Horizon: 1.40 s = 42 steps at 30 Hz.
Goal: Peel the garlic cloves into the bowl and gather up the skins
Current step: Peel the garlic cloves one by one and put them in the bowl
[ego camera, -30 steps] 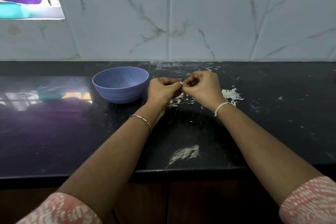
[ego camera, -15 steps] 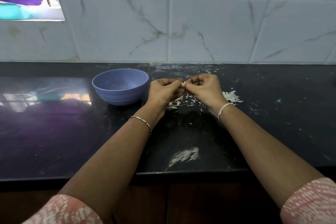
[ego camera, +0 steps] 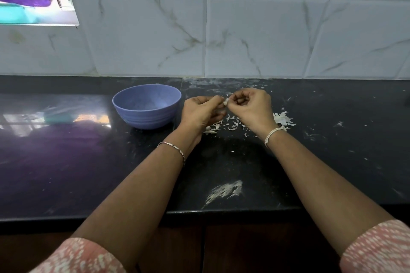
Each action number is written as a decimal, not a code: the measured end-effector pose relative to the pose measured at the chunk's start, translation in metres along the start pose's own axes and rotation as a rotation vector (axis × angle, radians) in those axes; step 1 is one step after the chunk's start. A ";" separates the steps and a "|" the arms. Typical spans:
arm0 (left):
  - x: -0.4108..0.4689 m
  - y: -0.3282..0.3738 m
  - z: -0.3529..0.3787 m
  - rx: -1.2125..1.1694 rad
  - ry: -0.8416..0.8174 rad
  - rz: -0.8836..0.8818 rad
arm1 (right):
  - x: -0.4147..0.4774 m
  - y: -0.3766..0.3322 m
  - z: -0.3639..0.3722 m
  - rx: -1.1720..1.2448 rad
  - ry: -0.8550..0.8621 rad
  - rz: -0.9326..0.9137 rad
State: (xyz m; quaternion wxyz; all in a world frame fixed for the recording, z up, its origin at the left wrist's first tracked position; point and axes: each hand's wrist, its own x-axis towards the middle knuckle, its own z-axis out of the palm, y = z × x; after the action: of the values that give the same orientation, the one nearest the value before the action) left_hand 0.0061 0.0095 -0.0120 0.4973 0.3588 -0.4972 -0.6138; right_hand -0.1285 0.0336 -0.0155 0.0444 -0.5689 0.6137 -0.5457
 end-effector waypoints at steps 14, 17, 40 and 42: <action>0.001 -0.005 -0.002 0.212 -0.021 0.091 | -0.002 -0.006 -0.002 0.359 -0.114 0.176; 0.006 -0.005 -0.003 0.188 0.029 0.068 | 0.000 -0.002 -0.004 0.303 -0.118 0.139; 0.007 -0.002 -0.007 -0.109 0.020 -0.081 | -0.006 -0.008 0.002 -0.655 -0.158 -0.593; 0.007 -0.002 -0.007 -0.079 0.019 -0.071 | -0.006 -0.008 0.003 -0.642 -0.159 -0.582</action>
State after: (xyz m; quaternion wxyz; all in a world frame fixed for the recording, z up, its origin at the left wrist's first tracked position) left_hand 0.0105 0.0013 -0.0157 0.4935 0.3622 -0.4548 -0.6469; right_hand -0.1190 0.0384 -0.0141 -0.2429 -0.7431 0.5612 -0.2717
